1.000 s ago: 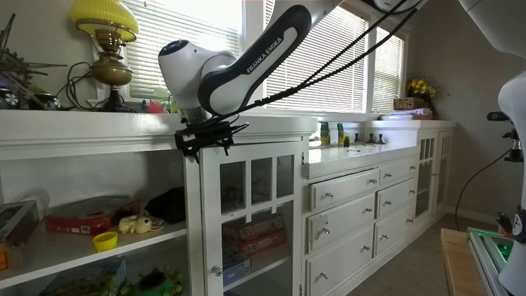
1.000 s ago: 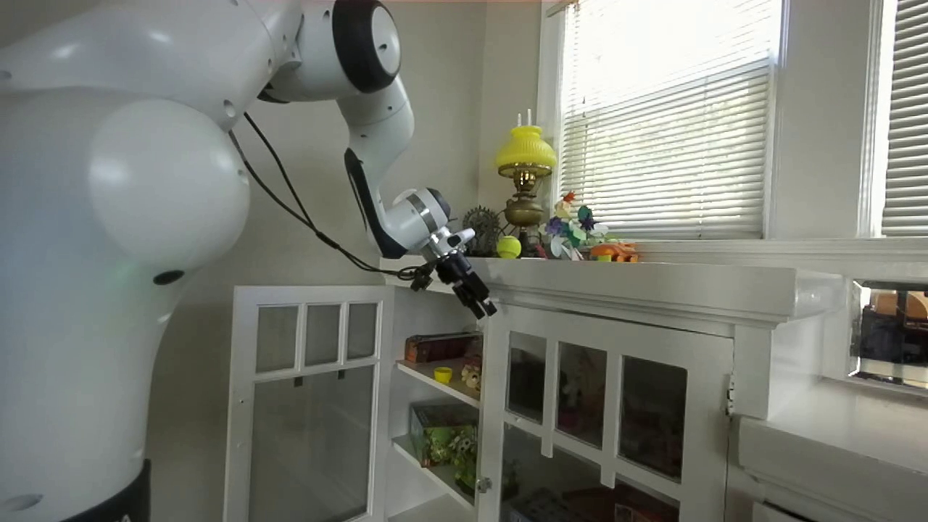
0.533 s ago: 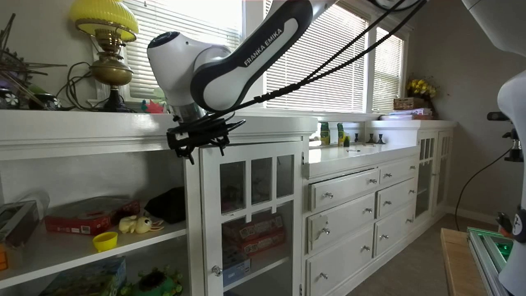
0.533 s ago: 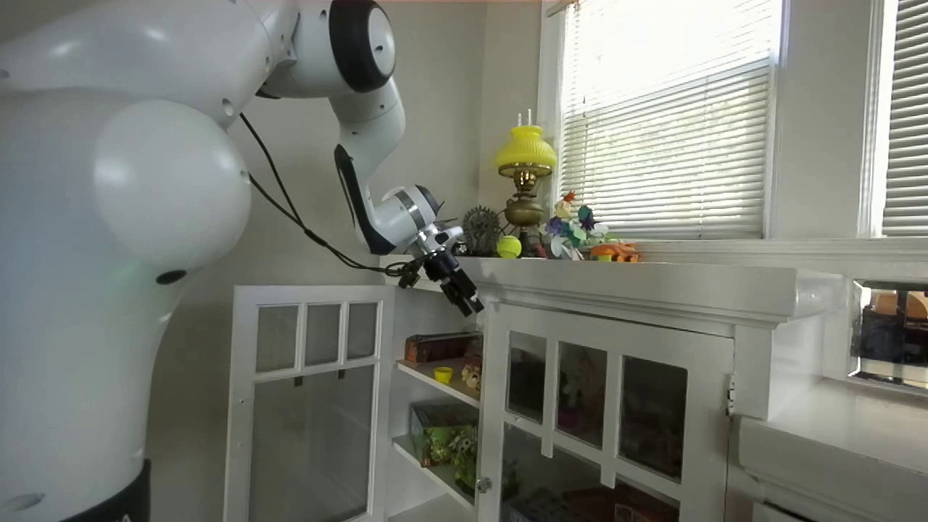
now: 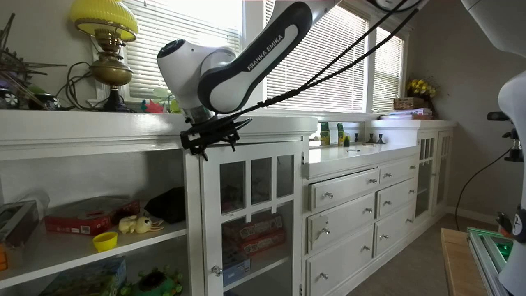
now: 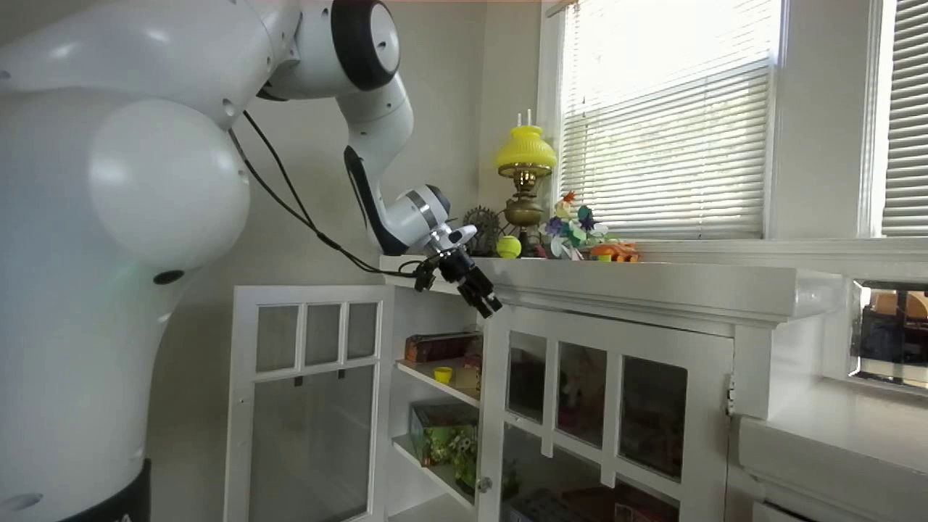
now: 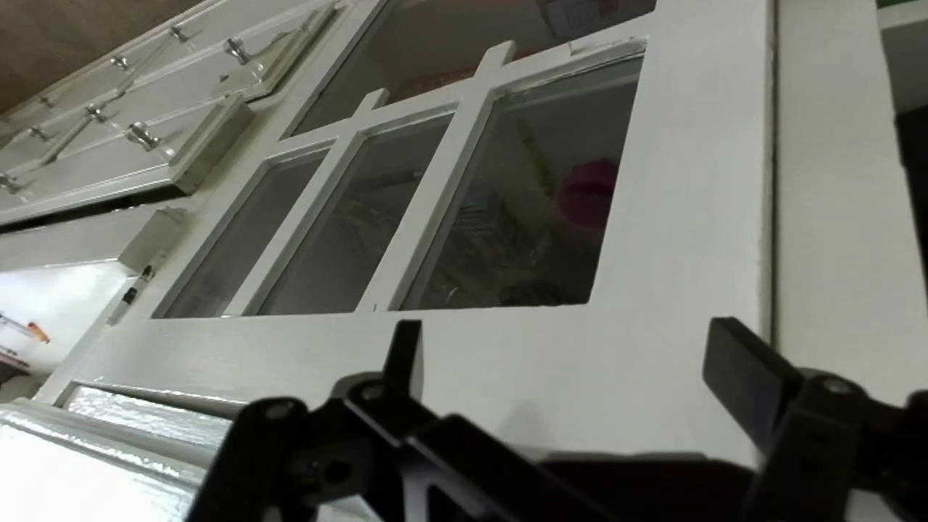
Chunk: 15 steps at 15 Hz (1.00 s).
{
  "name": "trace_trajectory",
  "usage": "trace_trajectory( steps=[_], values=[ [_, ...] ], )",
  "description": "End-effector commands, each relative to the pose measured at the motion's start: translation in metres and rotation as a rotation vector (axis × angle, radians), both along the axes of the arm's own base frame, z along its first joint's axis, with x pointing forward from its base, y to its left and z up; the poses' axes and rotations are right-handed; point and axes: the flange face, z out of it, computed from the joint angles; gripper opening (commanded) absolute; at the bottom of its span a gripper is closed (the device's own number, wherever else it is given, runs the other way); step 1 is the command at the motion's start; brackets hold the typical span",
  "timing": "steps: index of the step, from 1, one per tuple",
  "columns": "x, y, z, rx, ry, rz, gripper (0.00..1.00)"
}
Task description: Open the right cabinet door
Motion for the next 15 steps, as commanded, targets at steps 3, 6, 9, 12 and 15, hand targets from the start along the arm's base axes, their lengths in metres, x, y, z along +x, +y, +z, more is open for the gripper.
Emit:
trace_trajectory(
  steps=[3,6,9,12,15],
  values=[
    [0.012,0.006,0.006,0.024,-0.038,0.082,1.0],
    [0.011,0.017,0.006,0.061,-0.046,0.115,1.0],
    [0.013,0.015,0.006,0.037,-0.058,0.118,1.0],
    [0.015,0.003,0.007,-0.004,-0.066,0.1,1.0],
    [0.018,-0.002,0.005,-0.011,-0.061,0.15,1.0]
  ],
)
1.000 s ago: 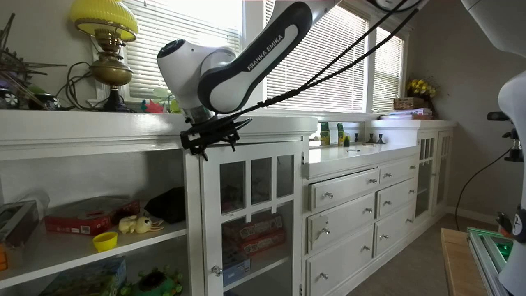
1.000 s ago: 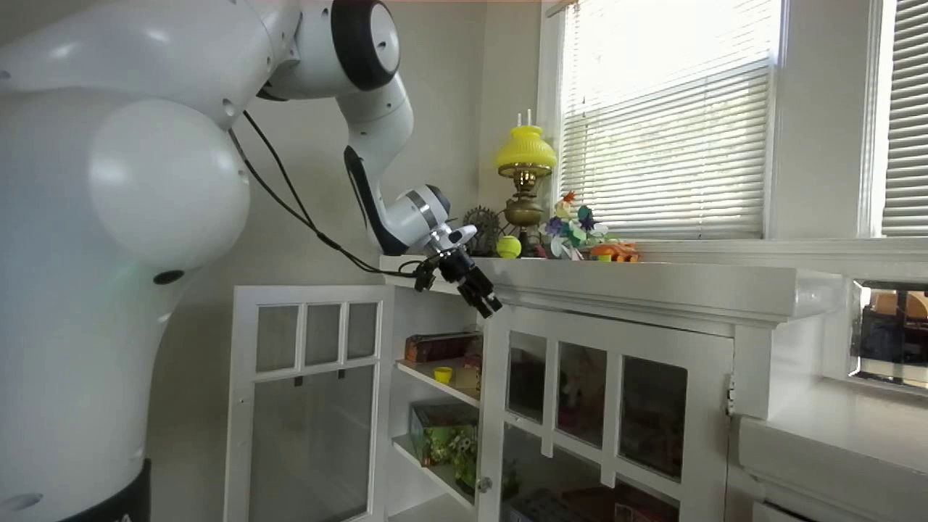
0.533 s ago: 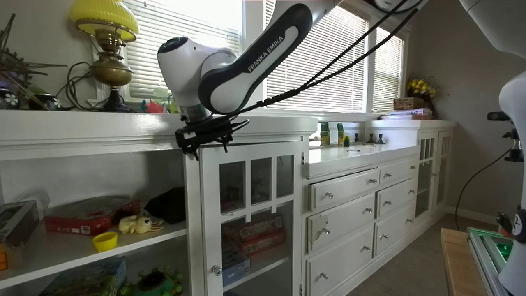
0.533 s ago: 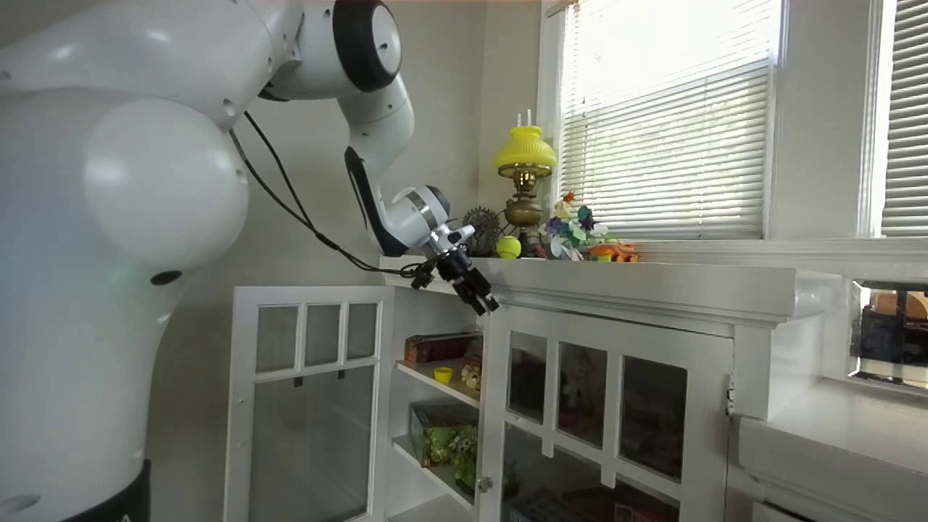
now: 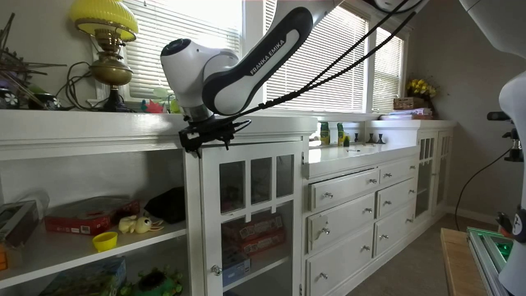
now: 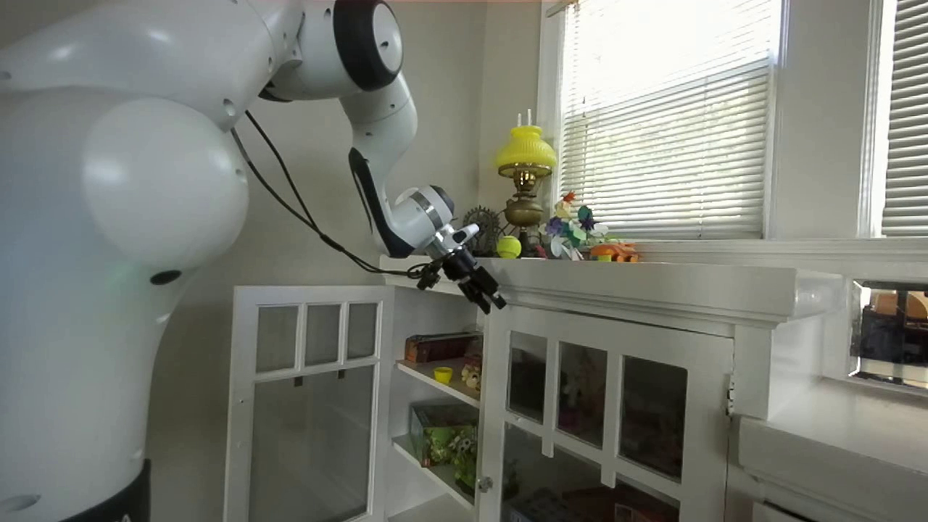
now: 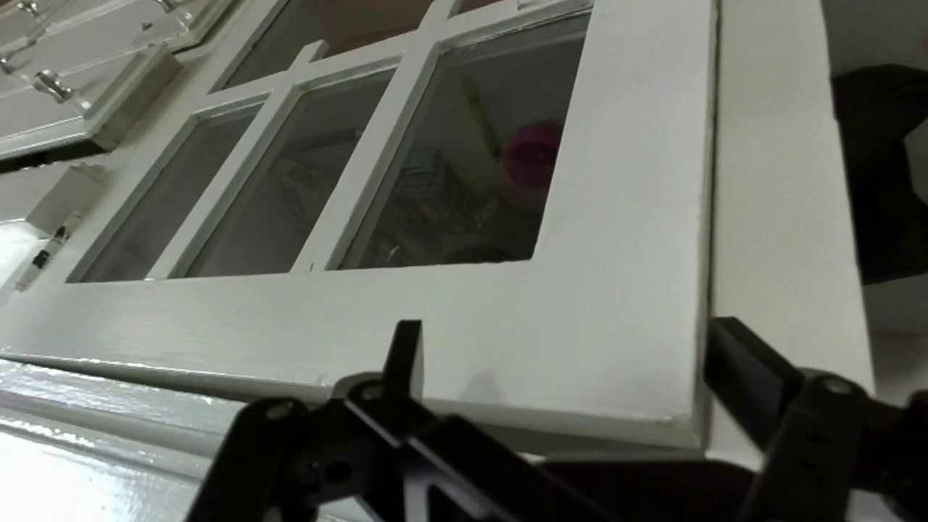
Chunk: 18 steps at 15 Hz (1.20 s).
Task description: Open the right cabinet door
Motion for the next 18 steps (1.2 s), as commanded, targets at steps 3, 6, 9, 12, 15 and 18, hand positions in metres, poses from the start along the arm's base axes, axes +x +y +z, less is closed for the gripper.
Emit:
trace_trajectory(
  steps=[3,6,9,12,15,18],
  values=[
    [0.011,0.002,-0.002,-0.021,-0.003,0.108,1.0],
    [0.009,-0.003,-0.002,-0.052,0.008,0.072,1.0],
    [0.008,-0.008,-0.001,-0.076,0.009,0.053,0.74],
    [0.006,0.0,0.001,-0.07,0.004,0.064,0.52],
    [0.0,0.008,0.003,-0.058,0.006,0.061,0.32],
    [-0.01,0.016,0.002,-0.045,0.007,0.055,0.13]
  ],
)
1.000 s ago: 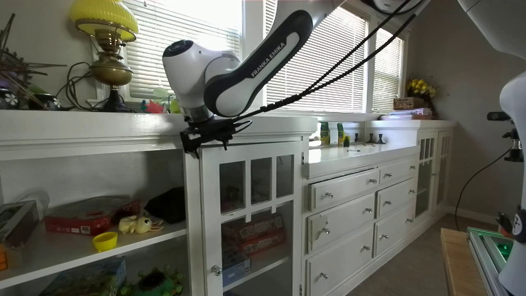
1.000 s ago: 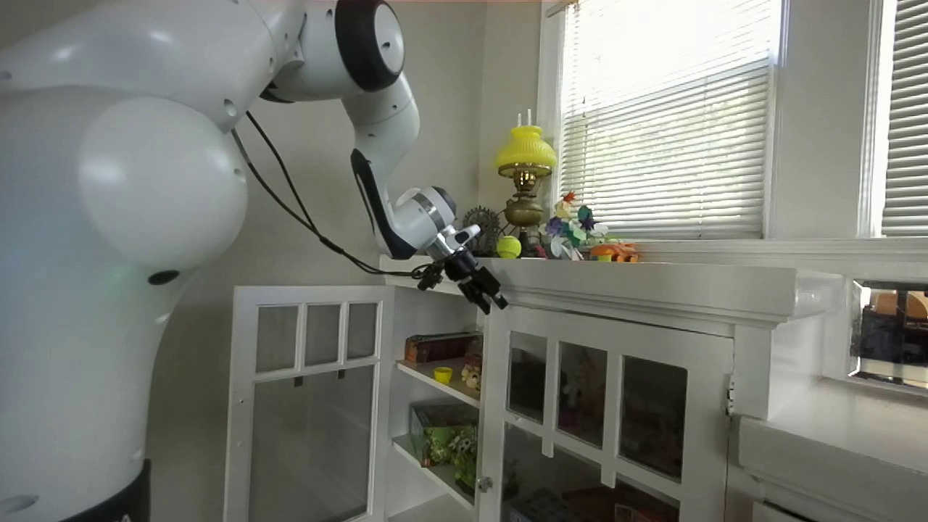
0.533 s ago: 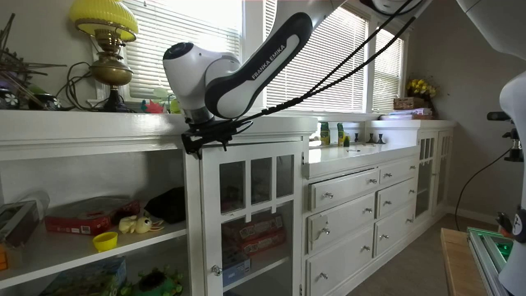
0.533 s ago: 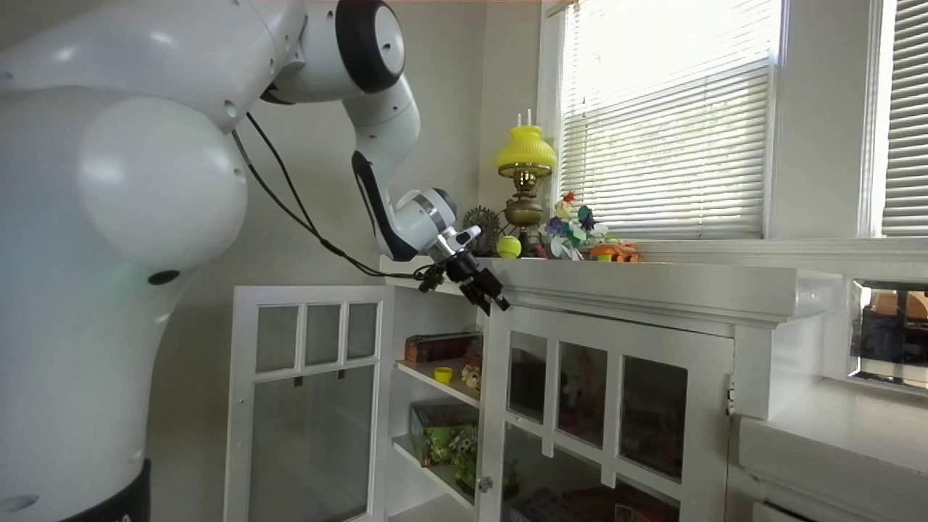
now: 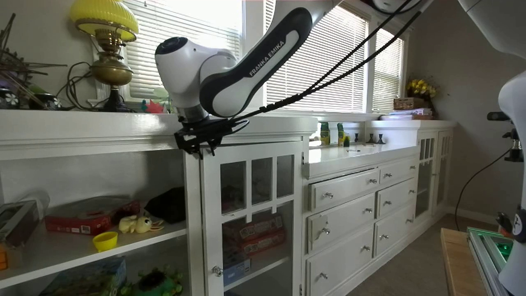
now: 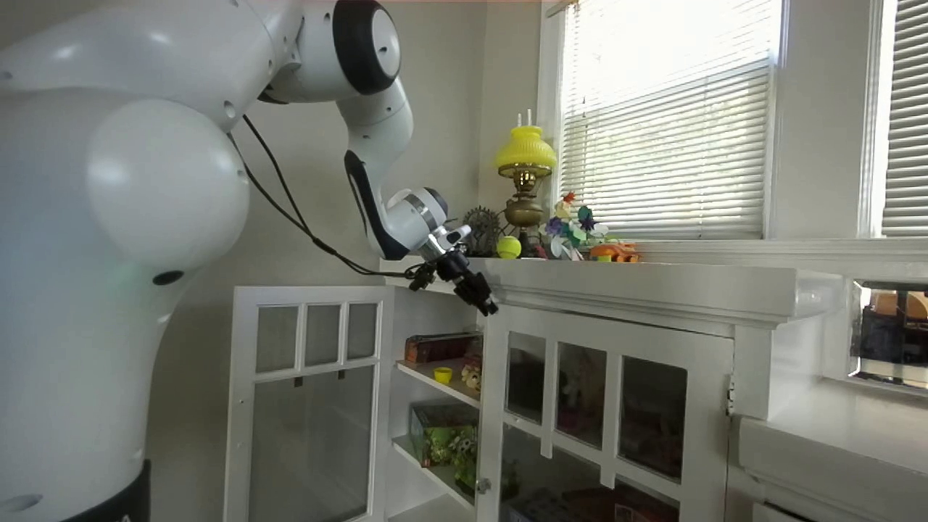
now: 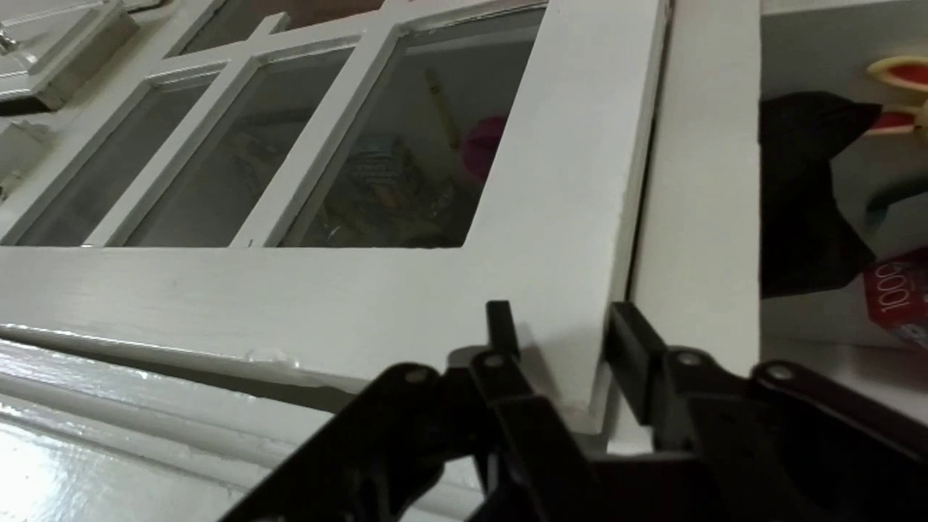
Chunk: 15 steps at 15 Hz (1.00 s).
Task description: Open the right cabinet door
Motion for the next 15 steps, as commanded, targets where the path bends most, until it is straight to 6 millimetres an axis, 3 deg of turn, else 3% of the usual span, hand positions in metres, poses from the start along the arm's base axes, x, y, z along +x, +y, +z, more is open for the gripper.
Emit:
trace_trajectory(
  steps=[1,3,13,14,15],
  values=[
    [-0.014,-0.004,0.003,-0.025,-0.004,-0.046,0.06],
    [-0.026,0.0,0.001,-0.011,0.002,-0.068,0.0],
    [-0.101,0.005,-0.016,0.058,0.073,-0.229,0.0],
    [-0.103,0.009,-0.018,0.061,0.079,-0.21,0.08],
    [-0.102,0.013,-0.019,0.067,0.082,-0.174,0.28]
  ],
)
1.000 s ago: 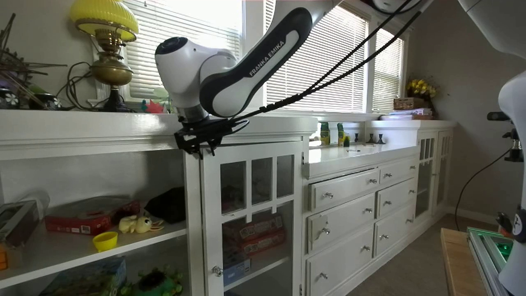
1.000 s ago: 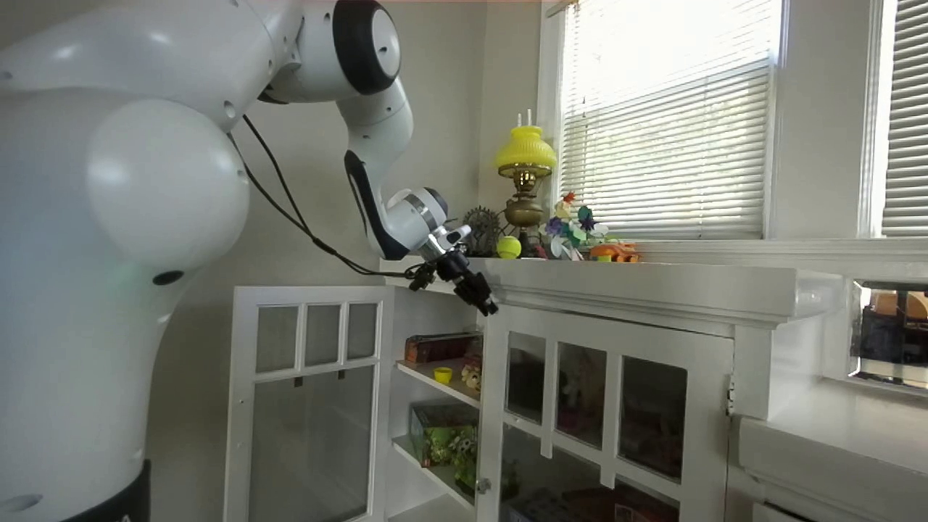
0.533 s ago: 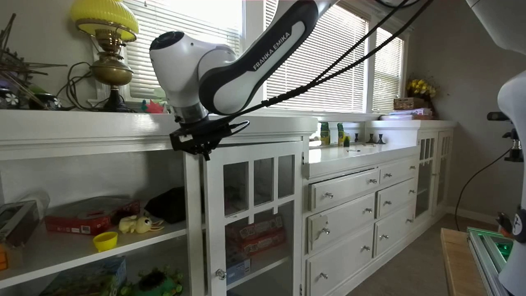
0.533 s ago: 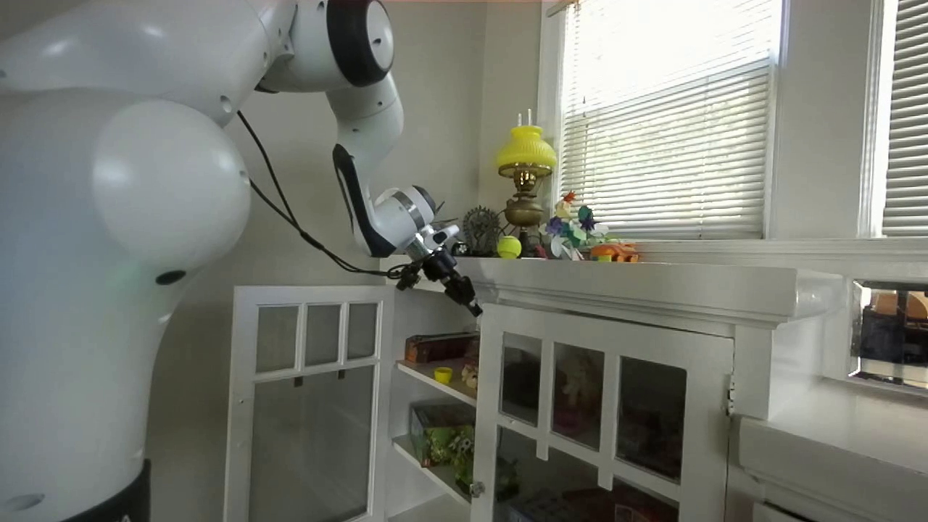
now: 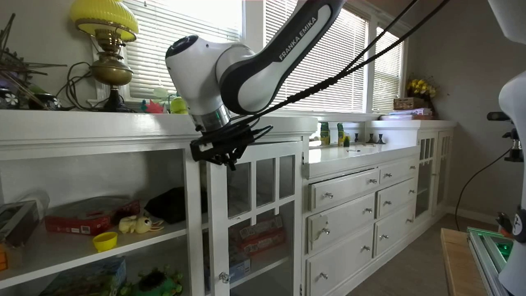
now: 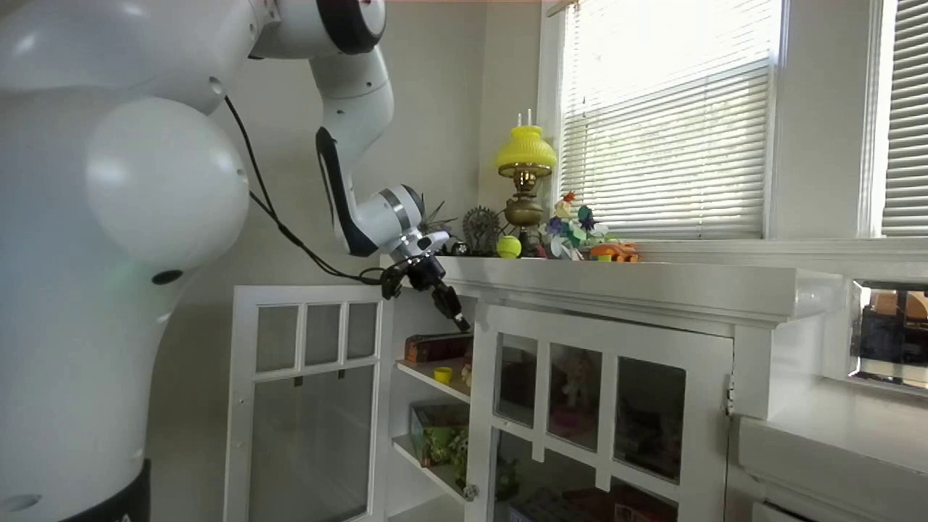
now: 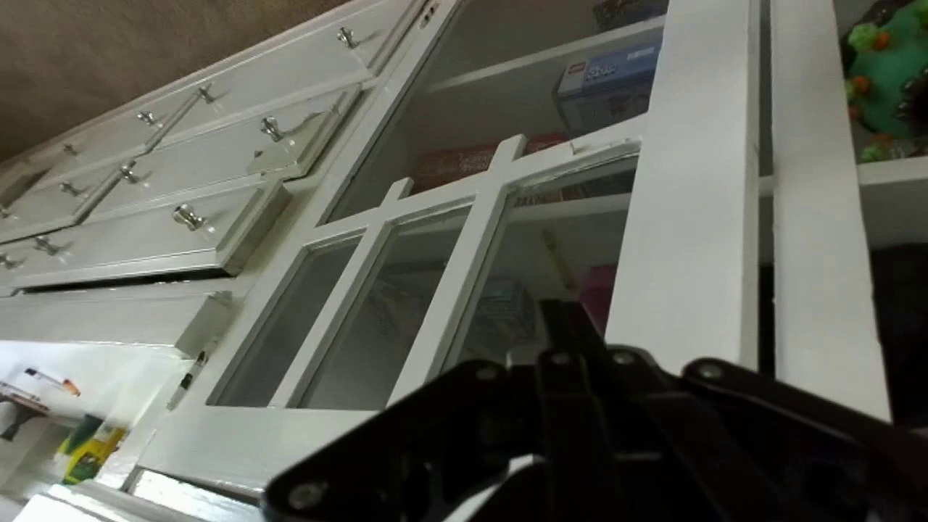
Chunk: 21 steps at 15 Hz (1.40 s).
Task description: Open the right cabinet door
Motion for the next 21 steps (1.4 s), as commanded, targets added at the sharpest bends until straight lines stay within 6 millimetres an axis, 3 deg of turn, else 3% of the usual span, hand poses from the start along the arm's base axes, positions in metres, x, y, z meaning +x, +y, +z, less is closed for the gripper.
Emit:
trace_trajectory(
  steps=[1,7,11,16,21],
  values=[
    [-0.014,0.012,0.007,0.049,-0.002,0.056,0.33],
    [0.015,0.029,0.019,0.077,0.033,0.345,0.76],
    [0.028,0.023,0.032,0.018,0.137,0.528,1.0],
    [0.04,0.024,0.05,-0.074,0.221,0.692,1.0],
    [0.051,-0.002,0.071,-0.127,0.221,0.765,1.0]
  ],
)
